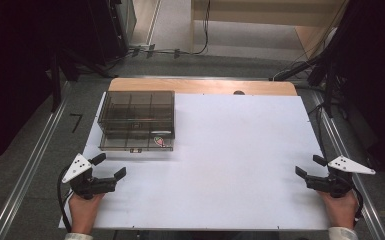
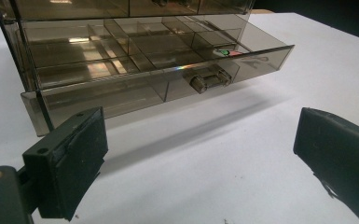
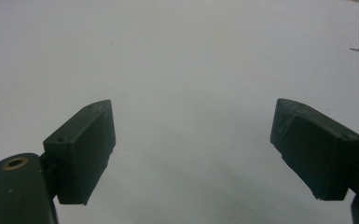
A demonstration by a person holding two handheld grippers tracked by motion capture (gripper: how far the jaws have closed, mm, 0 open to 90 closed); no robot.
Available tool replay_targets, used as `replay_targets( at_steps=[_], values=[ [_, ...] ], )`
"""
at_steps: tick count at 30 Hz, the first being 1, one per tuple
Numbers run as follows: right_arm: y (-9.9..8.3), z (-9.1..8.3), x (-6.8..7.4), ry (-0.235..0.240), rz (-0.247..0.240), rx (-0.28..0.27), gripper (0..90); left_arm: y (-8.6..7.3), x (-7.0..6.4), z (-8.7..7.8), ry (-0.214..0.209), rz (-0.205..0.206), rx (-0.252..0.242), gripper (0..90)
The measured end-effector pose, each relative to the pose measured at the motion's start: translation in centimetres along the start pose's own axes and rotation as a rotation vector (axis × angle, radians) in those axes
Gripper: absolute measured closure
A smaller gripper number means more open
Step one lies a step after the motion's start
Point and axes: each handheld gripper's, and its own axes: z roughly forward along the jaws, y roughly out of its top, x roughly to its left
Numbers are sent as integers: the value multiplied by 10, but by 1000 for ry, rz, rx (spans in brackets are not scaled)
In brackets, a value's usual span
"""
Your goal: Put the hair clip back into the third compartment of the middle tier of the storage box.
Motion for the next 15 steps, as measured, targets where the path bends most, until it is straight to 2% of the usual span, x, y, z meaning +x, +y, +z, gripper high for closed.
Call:
replay_targets(
  at_steps=[15],
  values=[
    [-1, 0, 1, -4, 0, -5, 87, 0, 0, 0, -1, 0, -1, 33]
  ],
)
